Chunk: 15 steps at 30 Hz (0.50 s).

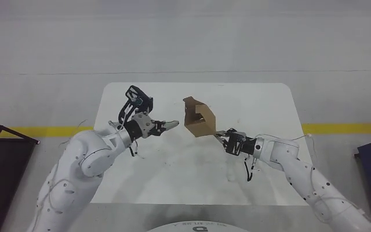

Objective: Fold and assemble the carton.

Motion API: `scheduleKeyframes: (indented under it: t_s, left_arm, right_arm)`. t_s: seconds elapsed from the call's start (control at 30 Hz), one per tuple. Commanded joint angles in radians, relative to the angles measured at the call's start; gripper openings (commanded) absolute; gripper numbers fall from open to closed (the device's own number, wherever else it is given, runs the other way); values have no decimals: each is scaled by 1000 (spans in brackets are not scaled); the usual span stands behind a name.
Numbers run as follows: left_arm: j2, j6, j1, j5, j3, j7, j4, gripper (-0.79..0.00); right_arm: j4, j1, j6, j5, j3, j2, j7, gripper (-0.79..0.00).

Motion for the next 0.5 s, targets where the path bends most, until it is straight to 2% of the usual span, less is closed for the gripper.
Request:
scheduleKeyframes:
  t_s: [0.0,0.17,0.3,0.47]
  left_arm:
    - [-2,6,1,-73,-15,23,38,0]
    - [-6,-66,-29,-216,-6,49,133,0]
    - [-6,-66,-29,-216,-6,49,133,0]
    - [-6,-66,-29,-216,-6,49,133,0]
  right_arm:
    - [-2,-1,-8,-17,2,1,-32,-785]
    - [13,-6,-40,-35,8,2,-128,-785]
    - [23,0,-73,-34,13,2,-178,-785]
    - [23,0,-65,-41,20,2,-170,-785]
